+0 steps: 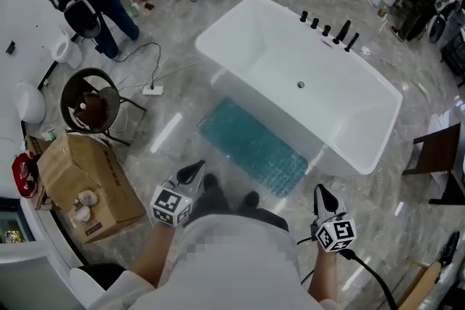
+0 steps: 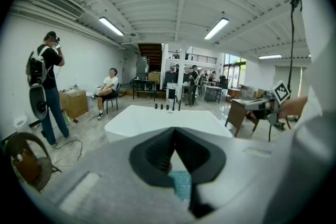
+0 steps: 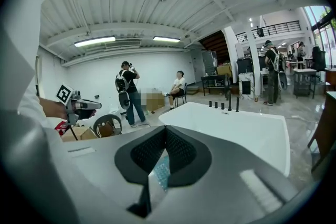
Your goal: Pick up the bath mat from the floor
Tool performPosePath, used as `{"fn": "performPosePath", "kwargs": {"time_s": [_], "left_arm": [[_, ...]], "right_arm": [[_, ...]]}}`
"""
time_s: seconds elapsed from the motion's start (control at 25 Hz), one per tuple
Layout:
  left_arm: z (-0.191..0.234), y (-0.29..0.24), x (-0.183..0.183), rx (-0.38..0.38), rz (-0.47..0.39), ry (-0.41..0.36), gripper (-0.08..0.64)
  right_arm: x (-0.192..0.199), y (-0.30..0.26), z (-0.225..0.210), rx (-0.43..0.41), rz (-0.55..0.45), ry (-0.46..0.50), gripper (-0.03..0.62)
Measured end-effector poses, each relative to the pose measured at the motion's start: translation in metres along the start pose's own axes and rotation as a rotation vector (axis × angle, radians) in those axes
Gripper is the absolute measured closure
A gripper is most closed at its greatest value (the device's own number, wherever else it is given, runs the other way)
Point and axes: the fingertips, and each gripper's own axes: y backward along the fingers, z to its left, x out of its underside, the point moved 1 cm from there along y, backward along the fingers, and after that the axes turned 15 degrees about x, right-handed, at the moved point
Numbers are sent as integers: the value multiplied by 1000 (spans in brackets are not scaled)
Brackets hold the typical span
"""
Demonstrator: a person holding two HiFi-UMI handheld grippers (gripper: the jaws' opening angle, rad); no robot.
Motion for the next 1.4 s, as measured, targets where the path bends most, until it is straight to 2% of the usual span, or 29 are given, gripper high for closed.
{"fn": "performPosePath", "kwargs": {"time_s": [0.28,0.72,0.92,1.08,1.4], "left_arm": [[56,-14,-11,90,-2,-4,558],[172,-25,-33,242,63,-88,558],[206,-34,-39,359,34,-71,558],[235,-51,-33,408,62,-96,558],[281,-83,-9,478,110,-87,558]], "right_arm": [[5,-28,20,126,0,-33,588],[-19,-87,77,282,-2,-91,588],[-19,-117,93,346,15,-100,588],[-14,-148,106,383,31,-108,588],[4,-187,116,472,57,-142,588]]}}
